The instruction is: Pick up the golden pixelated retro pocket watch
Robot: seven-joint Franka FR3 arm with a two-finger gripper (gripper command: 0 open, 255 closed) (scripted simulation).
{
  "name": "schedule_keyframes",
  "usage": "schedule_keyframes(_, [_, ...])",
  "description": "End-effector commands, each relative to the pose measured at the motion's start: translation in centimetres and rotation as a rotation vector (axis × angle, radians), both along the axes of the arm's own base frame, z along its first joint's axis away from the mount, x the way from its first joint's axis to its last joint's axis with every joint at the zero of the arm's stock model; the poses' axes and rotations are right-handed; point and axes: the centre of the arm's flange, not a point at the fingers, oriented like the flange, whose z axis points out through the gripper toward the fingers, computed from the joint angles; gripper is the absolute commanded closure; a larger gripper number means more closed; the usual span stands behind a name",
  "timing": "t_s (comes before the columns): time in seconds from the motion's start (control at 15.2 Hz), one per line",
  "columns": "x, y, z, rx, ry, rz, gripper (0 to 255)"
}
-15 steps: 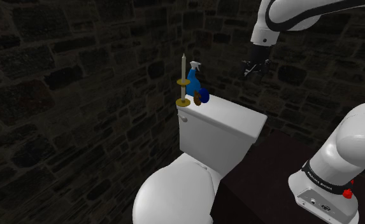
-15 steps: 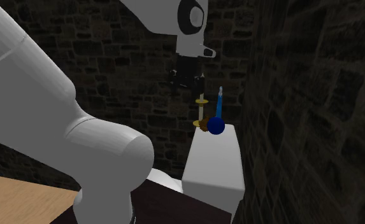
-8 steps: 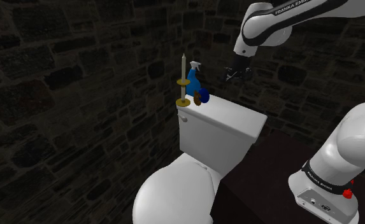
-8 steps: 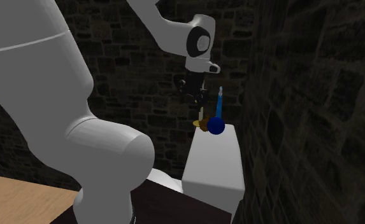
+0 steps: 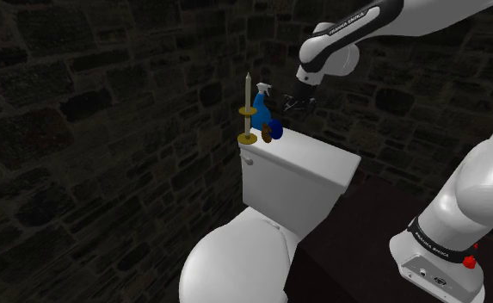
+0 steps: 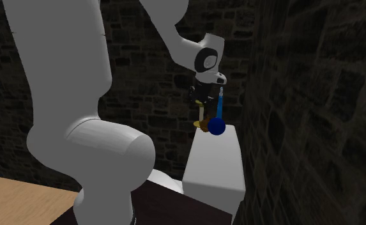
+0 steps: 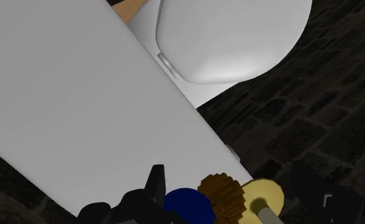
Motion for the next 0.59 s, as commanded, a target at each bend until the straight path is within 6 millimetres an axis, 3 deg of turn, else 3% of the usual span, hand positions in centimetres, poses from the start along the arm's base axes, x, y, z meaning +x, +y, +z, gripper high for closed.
schedule_keyframes(0.0, [2.0,-0.2,-1.6,0.015,-0.018,-0.02,0])
schedule_keyframes(0.53, [10.3,-1.3,-6.4,0.076,-0.085,-0.093,0])
